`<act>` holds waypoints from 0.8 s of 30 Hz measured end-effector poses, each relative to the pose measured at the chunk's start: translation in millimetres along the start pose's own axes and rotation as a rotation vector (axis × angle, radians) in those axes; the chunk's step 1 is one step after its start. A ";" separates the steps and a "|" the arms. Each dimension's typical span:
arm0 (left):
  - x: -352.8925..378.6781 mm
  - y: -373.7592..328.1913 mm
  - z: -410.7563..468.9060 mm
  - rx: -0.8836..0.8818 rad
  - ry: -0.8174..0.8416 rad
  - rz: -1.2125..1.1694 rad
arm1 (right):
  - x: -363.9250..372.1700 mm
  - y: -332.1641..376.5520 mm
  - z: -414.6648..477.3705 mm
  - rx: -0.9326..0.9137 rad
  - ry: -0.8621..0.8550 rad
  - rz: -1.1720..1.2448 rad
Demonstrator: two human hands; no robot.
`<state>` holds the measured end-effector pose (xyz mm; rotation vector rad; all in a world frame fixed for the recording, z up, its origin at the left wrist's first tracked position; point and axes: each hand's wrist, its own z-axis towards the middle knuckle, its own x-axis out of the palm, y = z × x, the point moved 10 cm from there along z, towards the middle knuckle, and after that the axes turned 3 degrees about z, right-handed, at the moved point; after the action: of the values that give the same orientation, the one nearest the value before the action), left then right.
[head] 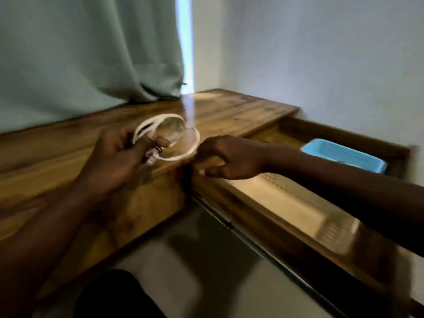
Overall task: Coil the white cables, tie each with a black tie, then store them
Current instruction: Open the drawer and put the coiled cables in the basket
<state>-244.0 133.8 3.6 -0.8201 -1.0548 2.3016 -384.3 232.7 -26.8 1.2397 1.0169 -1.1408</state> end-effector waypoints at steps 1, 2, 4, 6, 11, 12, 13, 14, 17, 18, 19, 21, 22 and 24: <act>40.0 -6.5 0.7 -0.009 0.087 -0.047 | -8.8 -25.4 -33.9 0.080 -0.039 -0.006; 76.5 -11.5 0.5 -0.008 0.169 -0.063 | -15.5 -51.3 -65.5 0.164 -0.084 -0.021; 147.1 -24.5 0.1 0.033 0.345 -0.040 | -27.4 -99.9 -131.4 0.364 -0.186 -0.051; 212.8 -36.2 -2.8 0.082 0.535 0.049 | -34.2 -140.2 -198.0 0.550 -0.304 -0.030; 320.3 -43.5 -12.8 0.223 0.867 0.460 | -17.8 -189.7 -323.1 0.845 -0.579 0.023; 332.5 -39.5 -15.5 0.234 0.898 0.545 | -11.4 -193.8 -337.9 0.888 -0.631 0.041; 343.1 -34.9 -20.8 0.244 0.949 0.631 | -4.0 -196.9 -348.9 0.927 -0.673 0.065; 354.1 -24.4 -30.6 0.230 1.038 0.711 | 6.0 -202.1 -359.3 0.958 -0.713 0.098; 363.6 3.5 -64.0 0.008 1.288 0.762 | 28.0 -209.3 -384.4 0.997 -0.926 0.308; 361.6 3.8 -66.5 -0.050 1.283 0.722 | 35.1 -210.2 -390.9 0.996 -1.014 0.407; 360.7 -1.3 -66.2 -0.066 1.253 0.695 | 44.1 -210.8 -396.6 1.007 -1.077 0.507; 358.3 -19.0 -58.1 0.029 1.127 0.774 | 61.3 -212.0 -399.1 1.025 -1.132 0.681; 356.3 -31.2 -52.5 0.123 1.034 0.871 | 69.4 -213.0 -396.8 1.026 -1.136 0.755; 356.6 -69.0 -55.2 0.310 0.865 0.911 | 77.7 -214.4 -390.0 1.003 -1.178 0.841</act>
<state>-446.8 427.1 -84.9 -2.1758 0.1145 2.1751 -571.4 618.4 -169.6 1.1654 -0.9982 -1.3487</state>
